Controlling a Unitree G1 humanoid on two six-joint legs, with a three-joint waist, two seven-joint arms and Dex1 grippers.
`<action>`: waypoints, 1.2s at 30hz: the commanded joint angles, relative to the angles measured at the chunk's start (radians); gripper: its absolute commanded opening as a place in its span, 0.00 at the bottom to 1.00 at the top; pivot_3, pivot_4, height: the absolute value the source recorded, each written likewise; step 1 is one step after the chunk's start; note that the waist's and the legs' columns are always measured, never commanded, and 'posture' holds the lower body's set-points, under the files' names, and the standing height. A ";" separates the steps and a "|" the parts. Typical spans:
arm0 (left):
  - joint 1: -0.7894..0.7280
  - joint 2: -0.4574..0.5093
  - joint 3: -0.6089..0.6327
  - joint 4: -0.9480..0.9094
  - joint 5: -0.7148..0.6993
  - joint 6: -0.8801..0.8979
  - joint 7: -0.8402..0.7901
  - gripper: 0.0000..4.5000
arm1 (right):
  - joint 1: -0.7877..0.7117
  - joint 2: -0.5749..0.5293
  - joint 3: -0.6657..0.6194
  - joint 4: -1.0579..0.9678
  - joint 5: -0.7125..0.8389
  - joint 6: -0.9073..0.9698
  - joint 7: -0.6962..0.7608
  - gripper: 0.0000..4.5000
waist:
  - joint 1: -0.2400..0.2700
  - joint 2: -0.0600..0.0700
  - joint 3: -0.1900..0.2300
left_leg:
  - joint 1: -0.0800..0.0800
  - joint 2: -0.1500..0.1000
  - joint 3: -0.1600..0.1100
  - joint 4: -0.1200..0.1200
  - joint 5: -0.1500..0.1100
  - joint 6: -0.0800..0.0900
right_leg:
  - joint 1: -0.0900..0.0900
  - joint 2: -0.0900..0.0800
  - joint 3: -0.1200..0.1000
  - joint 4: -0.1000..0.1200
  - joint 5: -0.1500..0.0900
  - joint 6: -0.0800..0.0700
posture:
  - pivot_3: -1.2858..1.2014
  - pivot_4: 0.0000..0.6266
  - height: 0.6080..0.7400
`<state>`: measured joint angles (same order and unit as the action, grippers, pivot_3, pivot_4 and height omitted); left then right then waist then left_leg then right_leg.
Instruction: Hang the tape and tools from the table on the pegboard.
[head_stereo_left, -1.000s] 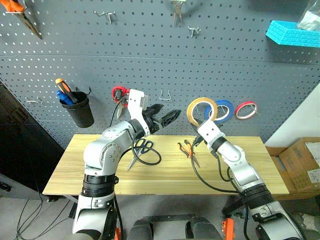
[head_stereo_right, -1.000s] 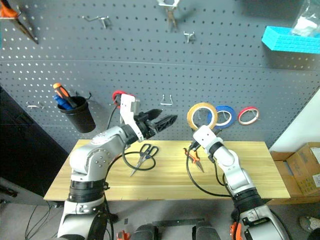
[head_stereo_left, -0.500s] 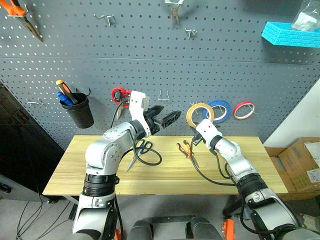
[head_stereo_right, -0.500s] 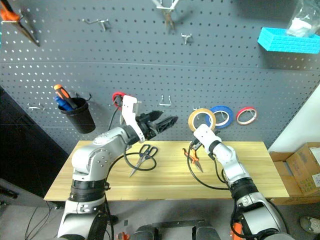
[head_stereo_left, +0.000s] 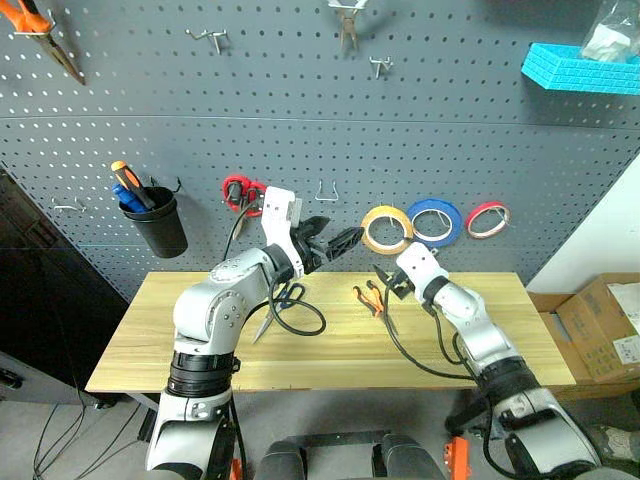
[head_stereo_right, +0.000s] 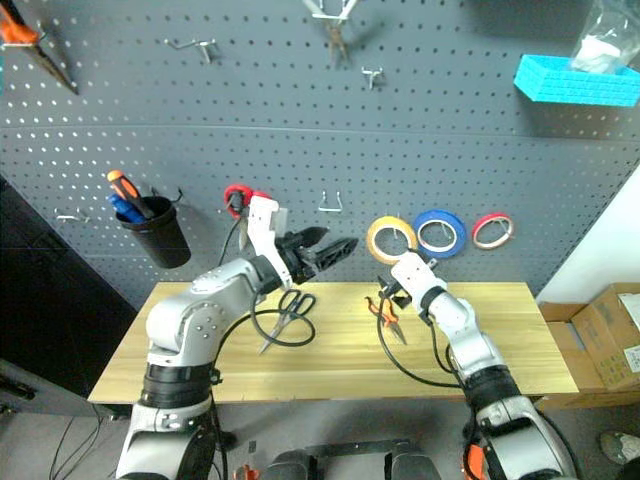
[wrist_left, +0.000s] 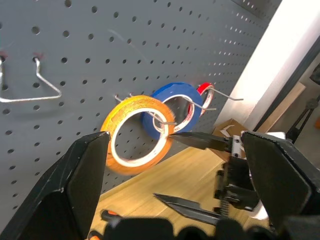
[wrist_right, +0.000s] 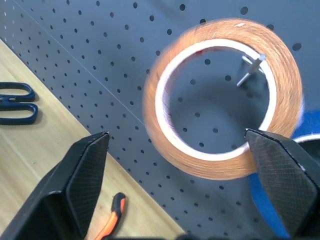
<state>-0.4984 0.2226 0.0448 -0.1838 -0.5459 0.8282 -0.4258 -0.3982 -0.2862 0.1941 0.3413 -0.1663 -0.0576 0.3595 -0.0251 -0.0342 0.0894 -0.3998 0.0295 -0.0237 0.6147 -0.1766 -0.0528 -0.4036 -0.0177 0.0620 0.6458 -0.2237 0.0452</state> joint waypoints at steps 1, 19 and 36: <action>0.030 0.008 -0.017 -0.029 0.028 -0.022 0.017 1.00 | 0.106 -0.042 -0.027 -0.250 0.018 0.139 0.044 0.98 | 0.000 0.000 0.000 | 0.000 0.000 0.001 0.000 0.000 0.000 | 0.000 0.000 0.000 0.000 0.000 0.000 | 0.55 0.10 1.00; 0.335 0.034 -0.071 -0.161 0.115 0.005 0.106 1.00 | -0.068 0.077 -0.016 -0.266 0.128 0.930 0.109 0.98 | 0.012 0.001 0.128 | -0.003 -0.001 -0.002 0.002 0.000 0.001 | -0.010 -0.002 0.004 -0.001 -0.001 -0.001 | 0.56 0.42 1.00; 0.330 0.033 -0.038 -0.286 0.083 0.120 0.159 1.00 | -0.284 0.085 -0.011 0.187 0.116 0.842 0.072 0.98 | 0.027 0.002 0.178 | -0.029 -0.001 -0.003 0.011 -0.017 0.010 | -0.022 -0.001 0.001 0.000 -0.003 0.007 | 0.58 0.51 1.00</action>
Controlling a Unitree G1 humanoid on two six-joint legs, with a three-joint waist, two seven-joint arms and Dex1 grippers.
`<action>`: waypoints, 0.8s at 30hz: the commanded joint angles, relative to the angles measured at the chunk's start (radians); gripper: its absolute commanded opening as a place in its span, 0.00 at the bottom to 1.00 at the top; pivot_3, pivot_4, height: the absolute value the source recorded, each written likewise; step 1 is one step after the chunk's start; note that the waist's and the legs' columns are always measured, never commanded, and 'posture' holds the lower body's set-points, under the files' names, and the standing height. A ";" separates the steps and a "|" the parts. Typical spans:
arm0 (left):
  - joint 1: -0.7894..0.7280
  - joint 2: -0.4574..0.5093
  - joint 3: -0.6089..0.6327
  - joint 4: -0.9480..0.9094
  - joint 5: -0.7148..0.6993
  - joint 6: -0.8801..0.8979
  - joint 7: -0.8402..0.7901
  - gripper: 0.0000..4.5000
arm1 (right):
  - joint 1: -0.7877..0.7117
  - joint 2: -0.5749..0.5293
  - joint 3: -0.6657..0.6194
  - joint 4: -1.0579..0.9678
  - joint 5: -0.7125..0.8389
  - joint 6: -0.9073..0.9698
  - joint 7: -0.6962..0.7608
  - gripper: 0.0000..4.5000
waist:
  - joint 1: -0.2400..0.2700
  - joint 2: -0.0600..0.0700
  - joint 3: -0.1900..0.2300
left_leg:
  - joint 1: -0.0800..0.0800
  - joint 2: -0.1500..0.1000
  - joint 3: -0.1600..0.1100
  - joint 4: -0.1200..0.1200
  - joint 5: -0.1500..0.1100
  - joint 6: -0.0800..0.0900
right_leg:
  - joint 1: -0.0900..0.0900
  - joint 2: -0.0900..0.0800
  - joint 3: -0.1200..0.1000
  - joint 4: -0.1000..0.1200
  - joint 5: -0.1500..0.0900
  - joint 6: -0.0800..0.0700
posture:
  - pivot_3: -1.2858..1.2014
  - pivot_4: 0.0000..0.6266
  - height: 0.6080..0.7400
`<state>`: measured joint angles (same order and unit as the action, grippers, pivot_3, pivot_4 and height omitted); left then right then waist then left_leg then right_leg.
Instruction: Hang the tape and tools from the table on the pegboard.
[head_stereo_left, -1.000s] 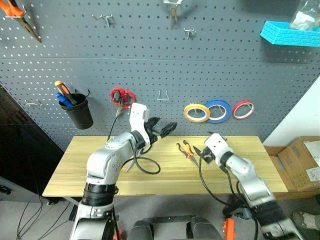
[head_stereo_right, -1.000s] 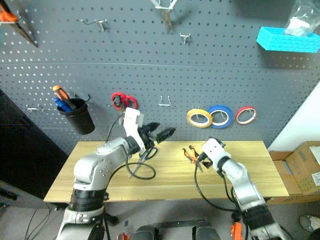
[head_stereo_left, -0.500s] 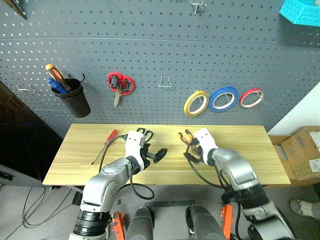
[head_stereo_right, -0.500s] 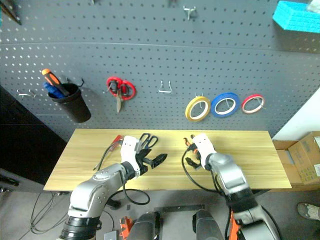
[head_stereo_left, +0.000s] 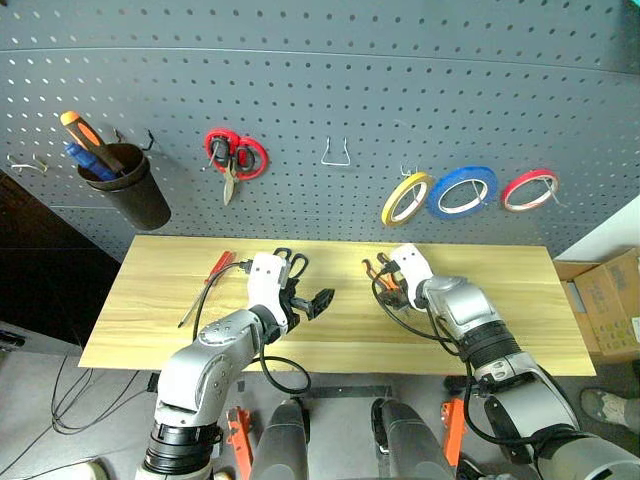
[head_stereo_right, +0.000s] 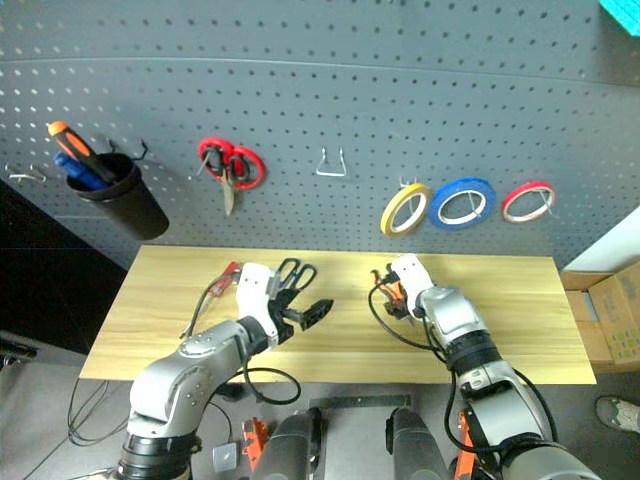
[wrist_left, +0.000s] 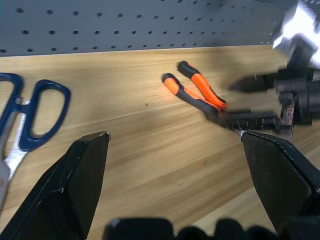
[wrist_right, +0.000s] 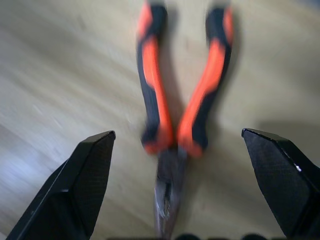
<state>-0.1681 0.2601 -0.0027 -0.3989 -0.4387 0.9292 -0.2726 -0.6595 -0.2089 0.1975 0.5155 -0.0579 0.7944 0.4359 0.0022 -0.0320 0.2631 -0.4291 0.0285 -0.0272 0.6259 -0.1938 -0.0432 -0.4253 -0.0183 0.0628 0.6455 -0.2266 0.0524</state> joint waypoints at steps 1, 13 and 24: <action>0.002 -0.004 0.012 -0.077 -0.027 0.026 0.008 1.00 | -0.027 0.012 -0.017 0.024 0.010 -0.010 -0.007 0.98 | 0.000 0.001 0.008 | 0.000 0.000 0.000 0.001 0.000 0.000 | 0.000 0.000 0.000 0.000 0.000 0.000 | 0.58 0.51 1.00; 0.027 0.002 0.033 -0.130 -0.054 0.083 0.026 1.00 | -0.145 0.059 -0.043 0.233 0.010 -0.097 -0.040 0.98 | -0.004 0.000 0.024 | 0.001 0.001 0.000 0.003 0.000 0.000 | 0.000 0.000 0.000 0.000 -0.003 0.005 | 0.58 0.53 1.00; 0.007 0.031 0.066 -0.132 -0.082 0.113 0.010 1.00 | -0.204 0.066 -0.032 0.378 0.000 -0.127 0.004 0.73 | -0.004 0.000 0.027 | 0.000 0.001 0.000 0.002 0.000 0.000 | 0.000 0.000 0.000 0.000 -0.003 0.004 | 0.58 0.53 1.00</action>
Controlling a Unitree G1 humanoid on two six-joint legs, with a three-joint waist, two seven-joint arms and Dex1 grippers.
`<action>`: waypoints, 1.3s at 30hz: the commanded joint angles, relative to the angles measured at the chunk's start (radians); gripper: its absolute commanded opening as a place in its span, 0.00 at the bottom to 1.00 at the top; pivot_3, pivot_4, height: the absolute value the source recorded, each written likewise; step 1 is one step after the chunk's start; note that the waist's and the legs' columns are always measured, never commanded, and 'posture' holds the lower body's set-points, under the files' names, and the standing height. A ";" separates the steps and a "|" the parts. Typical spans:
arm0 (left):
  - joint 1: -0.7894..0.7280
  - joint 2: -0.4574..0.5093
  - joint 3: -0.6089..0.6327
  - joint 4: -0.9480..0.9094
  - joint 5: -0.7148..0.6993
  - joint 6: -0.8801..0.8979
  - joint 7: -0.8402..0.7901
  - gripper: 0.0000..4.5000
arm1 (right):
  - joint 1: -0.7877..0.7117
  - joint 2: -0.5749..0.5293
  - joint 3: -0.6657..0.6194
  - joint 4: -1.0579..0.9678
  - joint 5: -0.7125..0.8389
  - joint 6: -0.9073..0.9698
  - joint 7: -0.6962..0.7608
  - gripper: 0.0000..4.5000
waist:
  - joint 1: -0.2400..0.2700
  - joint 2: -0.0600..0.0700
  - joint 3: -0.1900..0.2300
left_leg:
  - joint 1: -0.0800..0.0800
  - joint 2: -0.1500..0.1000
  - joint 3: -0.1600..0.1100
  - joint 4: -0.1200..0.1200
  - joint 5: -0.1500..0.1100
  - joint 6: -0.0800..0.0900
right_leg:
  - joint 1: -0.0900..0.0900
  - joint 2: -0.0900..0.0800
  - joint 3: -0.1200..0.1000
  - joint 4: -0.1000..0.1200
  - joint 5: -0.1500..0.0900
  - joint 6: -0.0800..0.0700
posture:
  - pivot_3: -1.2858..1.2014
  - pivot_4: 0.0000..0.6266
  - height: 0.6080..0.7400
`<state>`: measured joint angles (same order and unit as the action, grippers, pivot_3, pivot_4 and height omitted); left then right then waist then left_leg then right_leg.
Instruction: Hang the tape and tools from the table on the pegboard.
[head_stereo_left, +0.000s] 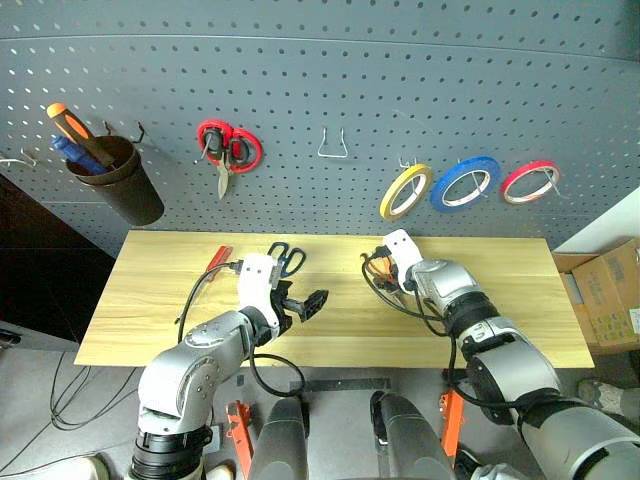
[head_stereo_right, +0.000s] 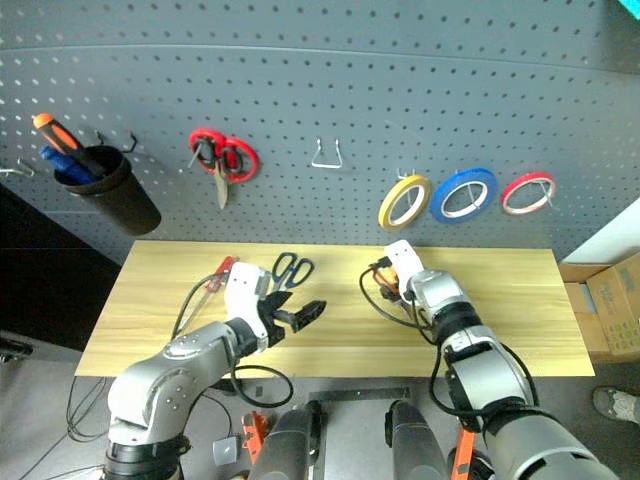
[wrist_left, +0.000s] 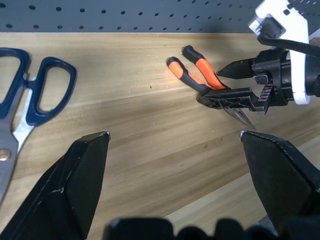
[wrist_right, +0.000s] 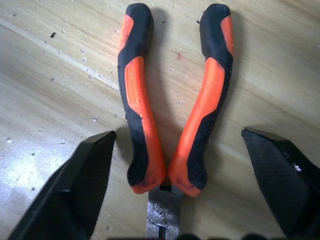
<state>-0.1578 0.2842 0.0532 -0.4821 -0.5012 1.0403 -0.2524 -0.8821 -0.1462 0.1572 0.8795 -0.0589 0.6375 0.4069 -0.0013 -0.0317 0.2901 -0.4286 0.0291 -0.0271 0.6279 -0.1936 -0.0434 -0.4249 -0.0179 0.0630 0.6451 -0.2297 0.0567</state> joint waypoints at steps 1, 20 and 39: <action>-0.005 0.007 0.012 -0.048 -0.025 0.006 -0.009 1.00 | 0.027 0.000 0.017 0.001 -0.003 0.042 0.044 0.66 | 0.000 0.000 0.000 | 0.000 0.000 0.000 0.000 0.000 0.000 | 0.000 0.000 0.000 0.000 0.000 0.000 | 0.58 0.53 1.00; -0.107 0.018 0.054 -0.031 -0.097 -0.003 -0.048 1.00 | 0.331 -0.203 0.118 -0.687 -0.018 0.123 0.242 0.38 | 0.013 0.000 0.000 | -0.006 -0.001 -0.002 -0.001 -0.002 -0.003 | -0.004 -0.001 -0.002 -0.001 -0.003 0.003 | 0.58 0.42 1.00; -0.386 0.258 0.415 -0.053 -0.616 0.173 -0.002 1.00 | 0.532 0.050 -0.112 -1.472 0.205 0.133 -0.001 0.38 | 0.036 -0.015 -0.076 | -0.015 0.000 -0.017 0.000 0.007 -0.019 | -0.010 -0.001 -0.020 0.001 0.003 -0.005 | 0.60 0.09 1.00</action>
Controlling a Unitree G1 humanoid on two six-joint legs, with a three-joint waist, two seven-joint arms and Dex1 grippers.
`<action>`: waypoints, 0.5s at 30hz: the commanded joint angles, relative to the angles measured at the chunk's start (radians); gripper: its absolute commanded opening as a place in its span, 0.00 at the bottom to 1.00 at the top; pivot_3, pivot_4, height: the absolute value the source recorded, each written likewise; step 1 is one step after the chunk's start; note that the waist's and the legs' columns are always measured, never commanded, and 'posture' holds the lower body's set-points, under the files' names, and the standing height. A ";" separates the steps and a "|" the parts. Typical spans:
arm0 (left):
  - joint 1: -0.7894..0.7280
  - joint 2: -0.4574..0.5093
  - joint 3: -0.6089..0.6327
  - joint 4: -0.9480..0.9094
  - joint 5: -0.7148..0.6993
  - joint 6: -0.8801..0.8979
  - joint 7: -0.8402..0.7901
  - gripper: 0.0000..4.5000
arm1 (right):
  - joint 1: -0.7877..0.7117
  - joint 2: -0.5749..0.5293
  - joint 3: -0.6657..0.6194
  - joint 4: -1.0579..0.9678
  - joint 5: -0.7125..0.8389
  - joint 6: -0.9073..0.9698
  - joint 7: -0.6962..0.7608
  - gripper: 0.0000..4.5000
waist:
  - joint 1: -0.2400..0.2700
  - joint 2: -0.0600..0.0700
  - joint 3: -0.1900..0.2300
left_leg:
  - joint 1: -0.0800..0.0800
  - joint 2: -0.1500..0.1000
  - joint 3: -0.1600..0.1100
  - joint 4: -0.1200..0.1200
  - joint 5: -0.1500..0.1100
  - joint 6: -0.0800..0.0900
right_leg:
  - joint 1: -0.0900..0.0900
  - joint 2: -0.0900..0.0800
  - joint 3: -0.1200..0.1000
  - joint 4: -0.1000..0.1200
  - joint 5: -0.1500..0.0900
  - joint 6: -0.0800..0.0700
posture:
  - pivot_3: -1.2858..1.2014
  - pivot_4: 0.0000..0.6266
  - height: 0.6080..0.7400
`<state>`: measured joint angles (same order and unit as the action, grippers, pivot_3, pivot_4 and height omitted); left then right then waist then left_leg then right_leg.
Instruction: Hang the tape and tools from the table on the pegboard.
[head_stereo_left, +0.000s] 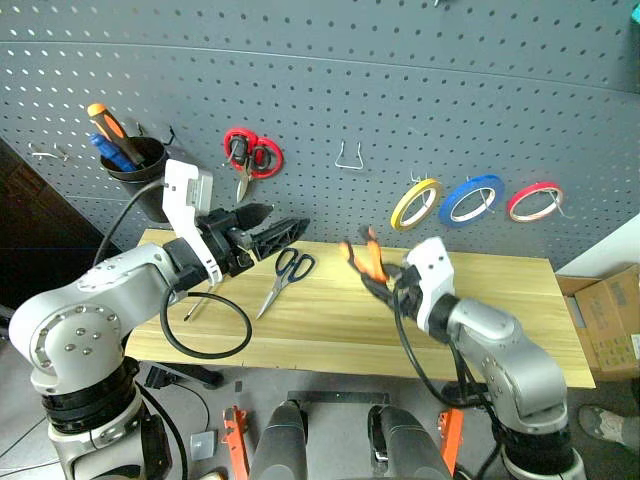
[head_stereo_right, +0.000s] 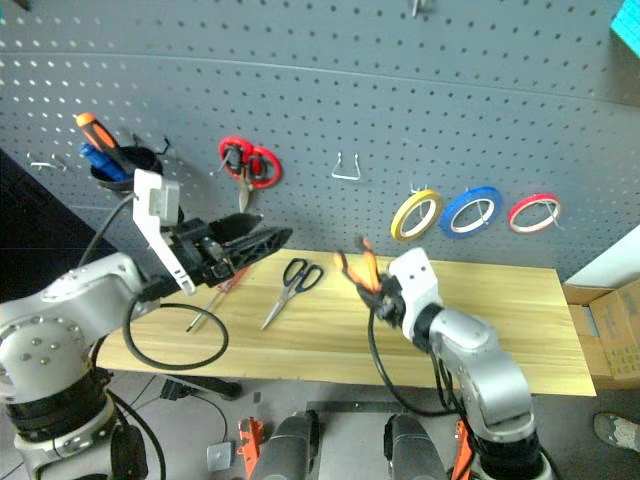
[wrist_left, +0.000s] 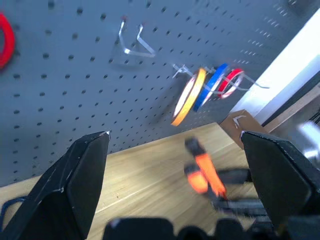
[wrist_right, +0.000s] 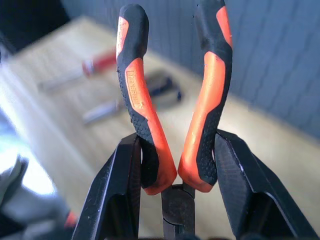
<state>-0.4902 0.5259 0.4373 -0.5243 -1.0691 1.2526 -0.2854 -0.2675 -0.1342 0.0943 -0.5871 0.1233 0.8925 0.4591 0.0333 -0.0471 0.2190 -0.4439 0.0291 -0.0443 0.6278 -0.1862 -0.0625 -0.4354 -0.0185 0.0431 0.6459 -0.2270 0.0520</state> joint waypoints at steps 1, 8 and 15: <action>-0.072 0.024 0.040 0.001 -0.063 -0.042 0.044 1.00 | -0.125 0.055 -0.059 0.025 0.019 -0.159 -0.074 0.38 | 0.003 0.000 -0.011 | 0.000 0.000 -0.001 0.000 0.002 -0.001 | 0.000 0.000 -0.001 0.000 0.000 0.000 | 0.61 0.07 1.00; -0.084 0.084 0.013 0.051 -0.017 -0.120 0.037 1.00 | -0.379 0.100 -0.071 0.359 -0.020 -0.451 -0.158 0.38 | 0.011 0.000 -0.057 | 0.014 0.001 -0.002 -0.004 0.005 -0.001 | 0.014 0.002 -0.003 -0.001 0.002 -0.003 | 0.61 0.03 1.00; -0.064 0.059 -0.099 0.119 0.170 -0.278 0.044 1.00 | -0.626 0.141 -0.093 0.802 -0.041 -0.780 -0.219 0.38 | 0.022 0.000 -0.073 | 0.014 0.001 -0.003 -0.003 0.007 -0.001 | 0.015 0.002 -0.002 -0.001 0.006 -0.009 | 0.61 0.02 1.00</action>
<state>-0.5520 0.5877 0.3673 -0.4190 -0.9669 1.0413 -0.2465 -0.8382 -0.0056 0.0276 0.1564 0.0882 0.2248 0.2663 0.0555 -0.0467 0.1457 -0.4299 0.0297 -0.0470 0.6242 -0.1792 -0.0635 -0.4206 -0.0161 0.0409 0.6454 -0.2208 0.0429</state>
